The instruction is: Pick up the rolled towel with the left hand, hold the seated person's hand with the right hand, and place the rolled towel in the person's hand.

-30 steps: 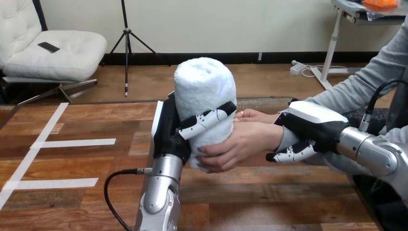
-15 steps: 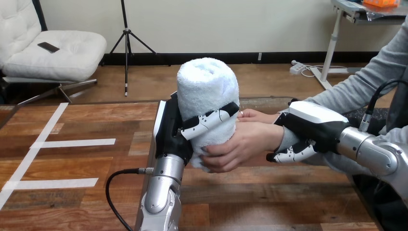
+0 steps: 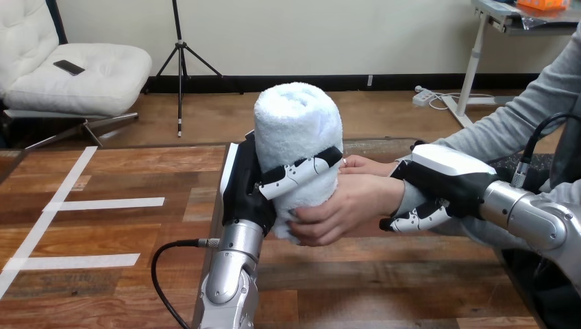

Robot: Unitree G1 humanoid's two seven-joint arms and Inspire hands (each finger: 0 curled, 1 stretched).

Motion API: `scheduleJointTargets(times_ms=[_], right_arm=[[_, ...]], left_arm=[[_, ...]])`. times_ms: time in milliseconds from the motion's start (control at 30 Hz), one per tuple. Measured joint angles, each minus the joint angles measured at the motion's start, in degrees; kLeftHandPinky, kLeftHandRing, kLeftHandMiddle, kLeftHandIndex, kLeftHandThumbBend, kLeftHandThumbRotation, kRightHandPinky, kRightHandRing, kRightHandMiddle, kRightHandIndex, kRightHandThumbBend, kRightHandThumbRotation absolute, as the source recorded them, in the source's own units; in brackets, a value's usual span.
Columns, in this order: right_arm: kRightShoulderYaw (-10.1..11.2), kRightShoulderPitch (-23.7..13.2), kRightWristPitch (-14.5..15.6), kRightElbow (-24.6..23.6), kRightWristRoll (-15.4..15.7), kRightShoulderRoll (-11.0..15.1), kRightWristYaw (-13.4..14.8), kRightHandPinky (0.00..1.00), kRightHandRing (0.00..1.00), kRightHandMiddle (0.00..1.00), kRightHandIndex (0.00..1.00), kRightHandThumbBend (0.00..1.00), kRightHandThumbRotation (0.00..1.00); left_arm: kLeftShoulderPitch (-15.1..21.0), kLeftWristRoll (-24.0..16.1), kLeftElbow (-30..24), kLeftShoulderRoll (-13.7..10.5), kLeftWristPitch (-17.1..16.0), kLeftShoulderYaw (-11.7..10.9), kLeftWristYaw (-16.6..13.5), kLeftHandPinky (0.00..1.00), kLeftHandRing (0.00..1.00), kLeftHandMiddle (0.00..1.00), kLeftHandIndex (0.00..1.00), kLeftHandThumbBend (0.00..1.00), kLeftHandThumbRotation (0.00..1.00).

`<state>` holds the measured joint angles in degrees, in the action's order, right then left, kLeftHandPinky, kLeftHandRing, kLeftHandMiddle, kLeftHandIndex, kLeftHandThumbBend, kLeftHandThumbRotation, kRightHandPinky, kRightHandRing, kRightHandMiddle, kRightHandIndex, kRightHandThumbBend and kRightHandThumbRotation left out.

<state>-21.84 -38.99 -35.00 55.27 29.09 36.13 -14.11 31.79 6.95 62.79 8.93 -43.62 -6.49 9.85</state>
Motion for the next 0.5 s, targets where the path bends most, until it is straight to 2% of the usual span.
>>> scheduleJointTargets(times_ms=[200, 300, 500], right_arm=[[0.00, 0.05, 0.05, 0.01, 0.00, 0.00, 0.00, 0.26, 0.30, 0.34, 0.33, 0.49, 0.30], [0.00, 0.17, 0.05, 0.01, 0.00, 0.01, 0.00, 0.25, 0.28, 0.33, 0.32, 0.49, 0.29], [0.00, 0.43, 0.08, 0.03, 0.00, 0.06, 0.00, 0.25, 0.28, 0.33, 0.32, 0.49, 0.29]], left_arm=[[0.00, 0.24, -0.04, -0.01, 0.82, -0.01, 0.68, 0.32, 0.37, 0.42, 0.43, 0.69, 0.00], [0.00, 0.47, -0.04, -0.03, 1.52, -0.05, 1.06, 0.34, 0.39, 0.45, 0.47, 0.72, 0.05], [0.00, 1.96, -0.06, -0.12, 3.40, -0.22, 3.06, 0.40, 0.47, 0.53, 0.57, 0.82, 0.24]])
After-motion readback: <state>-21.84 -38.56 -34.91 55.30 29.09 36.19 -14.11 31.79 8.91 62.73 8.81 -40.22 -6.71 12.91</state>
